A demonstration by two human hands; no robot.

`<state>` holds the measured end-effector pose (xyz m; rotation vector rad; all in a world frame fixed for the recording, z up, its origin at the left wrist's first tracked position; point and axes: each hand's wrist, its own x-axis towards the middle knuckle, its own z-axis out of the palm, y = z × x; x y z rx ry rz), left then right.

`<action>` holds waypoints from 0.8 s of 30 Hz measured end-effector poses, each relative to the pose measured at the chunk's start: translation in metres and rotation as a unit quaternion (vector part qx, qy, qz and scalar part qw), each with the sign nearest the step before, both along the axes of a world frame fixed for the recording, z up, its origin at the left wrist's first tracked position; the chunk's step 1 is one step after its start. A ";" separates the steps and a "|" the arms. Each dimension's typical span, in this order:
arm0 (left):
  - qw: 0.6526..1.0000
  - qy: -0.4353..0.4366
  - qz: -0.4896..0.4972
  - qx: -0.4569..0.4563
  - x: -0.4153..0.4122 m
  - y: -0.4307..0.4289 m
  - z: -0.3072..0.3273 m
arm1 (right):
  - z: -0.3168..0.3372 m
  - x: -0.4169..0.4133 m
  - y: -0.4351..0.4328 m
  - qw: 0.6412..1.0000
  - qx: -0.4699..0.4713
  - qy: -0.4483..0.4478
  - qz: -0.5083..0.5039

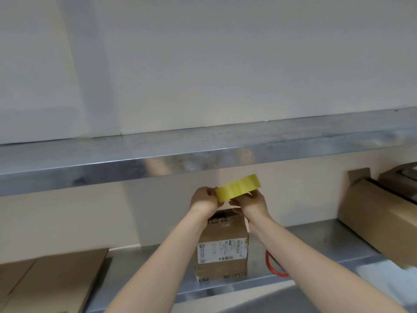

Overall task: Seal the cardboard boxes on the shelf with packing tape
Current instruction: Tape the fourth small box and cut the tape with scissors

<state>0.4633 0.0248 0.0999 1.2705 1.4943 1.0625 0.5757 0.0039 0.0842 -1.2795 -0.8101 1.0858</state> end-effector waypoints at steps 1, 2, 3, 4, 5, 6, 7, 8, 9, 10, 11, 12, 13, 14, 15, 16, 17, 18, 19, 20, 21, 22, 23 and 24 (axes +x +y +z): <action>1.000 0.004 0.014 -0.005 -0.006 0.001 -0.001 | -0.001 0.005 0.000 1.000 -0.003 -0.017 -0.020; 0.999 -0.003 0.033 -0.008 -0.017 0.003 0.001 | -0.002 0.015 0.001 0.998 -0.005 -0.030 -0.050; 0.998 -0.018 0.053 -0.013 -0.030 0.005 0.001 | -0.003 0.028 0.001 0.995 -0.010 -0.041 -0.090; 0.997 -0.032 0.072 -0.013 -0.045 0.008 0.001 | -0.004 0.042 0.002 0.989 -0.018 -0.061 -0.136; 0.996 -0.037 0.084 -0.014 -0.059 0.008 0.001 | -0.005 0.056 0.001 0.980 -0.028 -0.101 -0.170; 0.996 -0.037 0.084 -0.016 -0.068 0.007 0.002 | -0.007 0.067 0.001 0.970 -0.032 -0.152 -0.187; 0.996 -0.034 0.079 -0.022 -0.072 0.005 0.002 | -0.008 0.073 0.000 0.962 -0.024 -0.192 -0.191; 0.996 -0.033 0.075 -0.031 -0.070 0.003 0.000 | -0.010 0.075 -0.002 0.958 -0.014 -0.213 -0.193; 0.996 -0.034 0.073 -0.043 -0.066 0.000 -0.002 | -0.011 0.074 -0.003 0.957 -0.006 -0.216 -0.195; 0.995 -0.041 0.075 -0.058 -0.061 -0.003 -0.003 | -0.012 0.070 -0.004 0.957 0.002 -0.210 -0.201; 0.993 -0.055 0.077 -0.074 -0.058 -0.006 -0.006 | -0.012 0.066 -0.005 0.959 0.008 -0.197 -0.205; 0.990 -0.073 0.082 -0.086 -0.056 -0.008 -0.008 | -0.013 0.062 -0.006 0.961 0.013 -0.183 -0.204; 0.988 -0.089 0.085 -0.096 -0.056 -0.009 -0.010 | -0.013 0.060 -0.007 0.967 0.013 -0.163 -0.197; 0.986 -0.101 0.084 -0.103 -0.057 -0.009 -0.011 | -0.013 0.059 -0.007 0.974 0.005 -0.129 -0.185; 0.985 -0.111 0.081 -0.107 -0.058 -0.009 -0.011 | -0.013 0.058 -0.007 0.982 -0.006 -0.079 -0.171; 0.983 -0.123 0.080 -0.107 -0.058 -0.009 -0.012 | -0.013 0.057 -0.008 0.986 -0.016 -0.026 -0.162; 0.981 -0.137 0.082 -0.107 -0.058 -0.009 -0.012 | -0.013 0.056 -0.008 0.987 -0.028 0.017 -0.160; 0.979 -0.154 0.083 -0.109 -0.057 -0.010 -0.012 | -0.013 0.056 -0.007 0.984 -0.041 0.049 -0.165; 0.976 -0.170 0.084 -0.111 -0.057 -0.009 -0.012 | -0.014 0.057 -0.007 0.981 -0.057 0.068 -0.171; 0.972 -0.188 0.084 -0.112 -0.059 -0.009 -0.013 | -0.014 0.057 -0.006 0.979 -0.069 0.078 -0.174; 0.969 -0.204 0.084 -0.115 -0.061 -0.010 -0.013 | -0.014 0.059 -0.007 0.978 -0.079 0.080 -0.175; 0.966 -0.215 0.079 -0.118 -0.064 -0.010 -0.013 | -0.015 0.060 -0.008 0.978 -0.085 0.080 -0.175; 0.966 -0.218 0.070 -0.120 -0.066 -0.011 -0.014 | -0.015 0.061 -0.009 0.977 -0.092 0.080 -0.173; 0.968 -0.211 0.056 -0.120 -0.068 -0.012 -0.015 | -0.016 0.063 -0.009 0.976 -0.097 0.087 -0.172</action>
